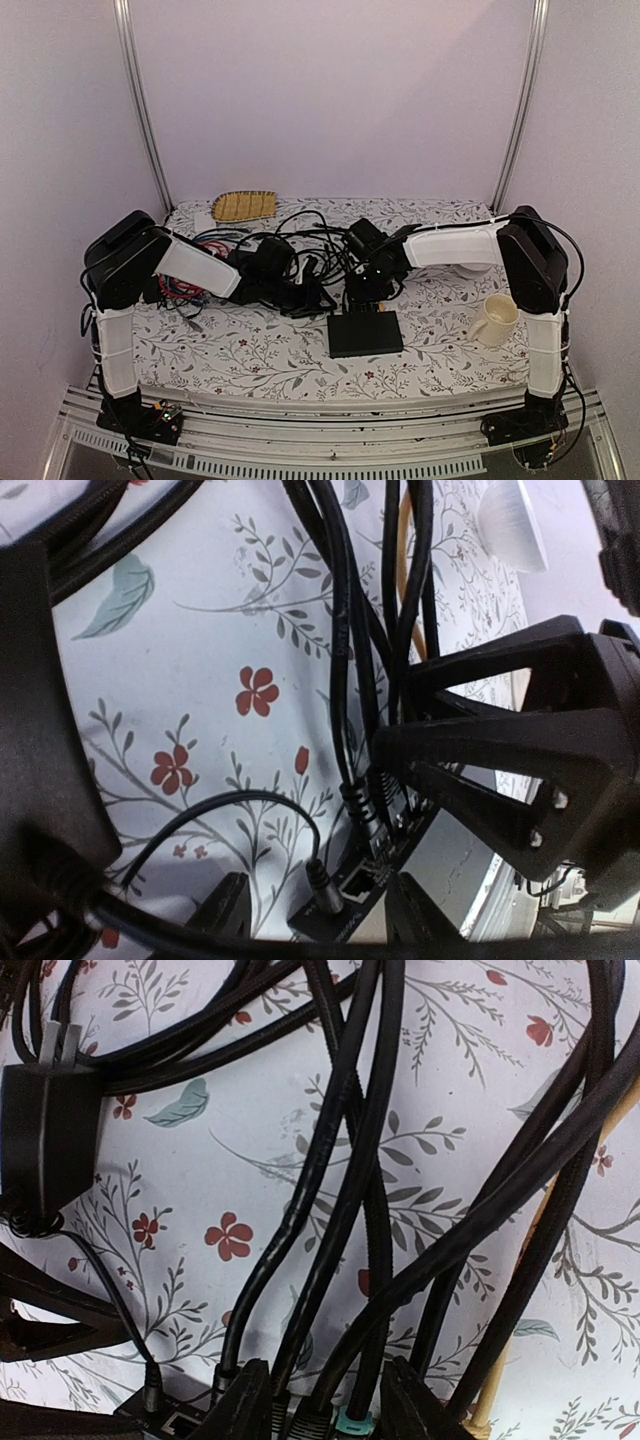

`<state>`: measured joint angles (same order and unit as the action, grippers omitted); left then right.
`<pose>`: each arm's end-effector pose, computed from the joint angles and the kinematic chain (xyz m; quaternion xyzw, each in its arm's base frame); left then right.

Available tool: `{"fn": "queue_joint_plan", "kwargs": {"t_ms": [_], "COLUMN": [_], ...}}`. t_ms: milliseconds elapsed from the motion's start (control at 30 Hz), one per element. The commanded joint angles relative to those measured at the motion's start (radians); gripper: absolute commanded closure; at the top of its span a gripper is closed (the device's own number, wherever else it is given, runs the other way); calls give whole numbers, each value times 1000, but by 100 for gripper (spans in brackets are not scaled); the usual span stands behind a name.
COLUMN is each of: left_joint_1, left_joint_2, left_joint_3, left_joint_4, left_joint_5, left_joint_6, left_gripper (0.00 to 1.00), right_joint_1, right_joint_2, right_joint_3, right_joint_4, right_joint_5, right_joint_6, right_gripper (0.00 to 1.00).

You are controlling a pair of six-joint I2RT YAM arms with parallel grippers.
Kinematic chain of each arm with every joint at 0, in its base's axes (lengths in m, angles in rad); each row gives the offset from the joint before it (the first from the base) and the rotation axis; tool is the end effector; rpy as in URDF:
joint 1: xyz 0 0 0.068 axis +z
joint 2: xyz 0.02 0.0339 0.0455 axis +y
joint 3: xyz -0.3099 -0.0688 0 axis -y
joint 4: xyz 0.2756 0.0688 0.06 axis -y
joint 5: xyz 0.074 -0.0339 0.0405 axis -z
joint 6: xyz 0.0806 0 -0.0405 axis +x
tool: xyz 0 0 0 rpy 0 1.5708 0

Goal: Pull the plug from the switch port
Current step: Hold the switch port at the center of the board.

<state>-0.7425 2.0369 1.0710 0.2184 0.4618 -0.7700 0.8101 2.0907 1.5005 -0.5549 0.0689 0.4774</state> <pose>0.3239 -0.3460 0.0984 0.0793 0.8933 -0.4198 0.1394 0.3488 0.3584 0.1383 -0.1546 0.9646 0.0998 0.1891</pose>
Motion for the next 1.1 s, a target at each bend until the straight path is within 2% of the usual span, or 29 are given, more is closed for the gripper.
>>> {"fn": "queue_joint_plan", "kwargs": {"t_ms": [0,333,1067], "left_joint_1": [-15,-15,-14], "left_joint_2": [16,27,38], "left_joint_3": [9,19,27], "left_joint_4": [-36,-36,-37], "left_joint_5": [-20,-18,-9], "left_joint_6": [20,26,35], "left_gripper": [51,52,53], "right_joint_1": [-6,-10,-34], "right_joint_2": [31,49,47], "right_joint_3": [31,52,49], "right_joint_4": [-17,-28,-24], "right_joint_5": [24,32,32], "right_joint_6": [-8,-11,-11], "right_gripper": [62,68,75]}}
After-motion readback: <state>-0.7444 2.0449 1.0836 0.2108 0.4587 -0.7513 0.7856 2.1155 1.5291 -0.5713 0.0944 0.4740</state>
